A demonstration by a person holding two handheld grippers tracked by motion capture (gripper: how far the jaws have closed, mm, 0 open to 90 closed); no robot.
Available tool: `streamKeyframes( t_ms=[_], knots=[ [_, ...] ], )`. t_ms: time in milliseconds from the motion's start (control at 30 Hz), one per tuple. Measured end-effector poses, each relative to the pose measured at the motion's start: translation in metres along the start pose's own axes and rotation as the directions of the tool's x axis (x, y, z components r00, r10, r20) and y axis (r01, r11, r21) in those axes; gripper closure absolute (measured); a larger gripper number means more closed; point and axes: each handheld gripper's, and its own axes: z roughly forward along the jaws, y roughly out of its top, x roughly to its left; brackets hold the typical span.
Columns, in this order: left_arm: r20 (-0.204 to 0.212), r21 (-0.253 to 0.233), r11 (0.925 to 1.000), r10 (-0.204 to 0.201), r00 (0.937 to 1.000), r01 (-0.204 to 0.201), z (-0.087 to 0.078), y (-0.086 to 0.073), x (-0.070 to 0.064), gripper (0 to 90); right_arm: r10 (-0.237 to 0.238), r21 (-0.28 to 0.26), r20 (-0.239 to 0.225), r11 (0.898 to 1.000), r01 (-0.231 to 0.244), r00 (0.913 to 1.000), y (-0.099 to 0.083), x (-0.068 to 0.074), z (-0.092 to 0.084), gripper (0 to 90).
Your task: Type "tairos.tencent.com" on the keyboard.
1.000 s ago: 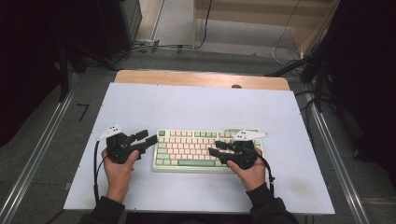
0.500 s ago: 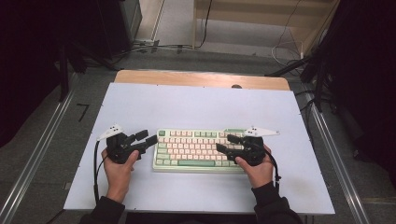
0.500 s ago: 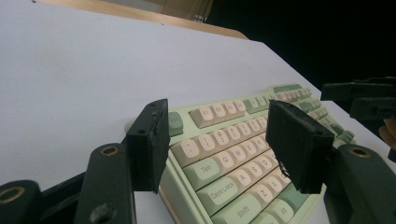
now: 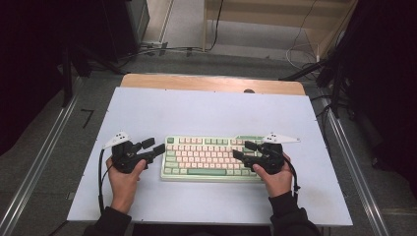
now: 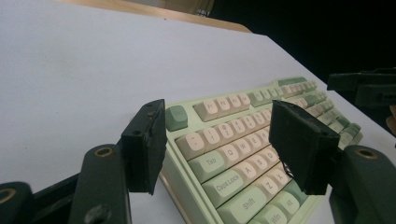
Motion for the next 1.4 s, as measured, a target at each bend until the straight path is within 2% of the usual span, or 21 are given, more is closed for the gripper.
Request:
streamKeyframes(
  t_ms=[167,533,867,1200,1400],
  knots=[
    [-0.043,0.015,0.9992,0.037,0.9984,-0.036,-0.006,0.000,0.001,31.6,0.019,-0.009,0.012,1.000,-0.019,0.9997,-0.002,-0.007,-0.005,29.2],
    [-0.078,-0.013,0.9999,-0.001,0.9969,0.000,-0.023,-0.001,0.013,30.8,0.043,-0.033,0.051,0.999,-0.041,0.9978,-0.006,-0.019,-0.018,29.1],
    [-0.106,-0.042,0.9990,-0.019,0.9941,0.015,-0.037,-0.001,0.021,30.9,0.078,-0.073,0.094,0.995,-0.071,0.9926,-0.011,-0.035,-0.037,29.2],
    [-0.119,-0.052,0.9981,-0.038,0.9921,0.032,-0.042,-0.001,0.027,30.9,0.102,-0.099,0.135,0.991,-0.089,0.9856,-0.016,-0.049,-0.054,29.1],
    [-0.122,-0.036,0.9986,-0.043,0.9916,0.039,-0.042,-0.001,0.033,30.8,0.122,-0.112,0.158,0.988,-0.105,0.9798,-0.020,-0.058,-0.064,29.1]
  ],
)
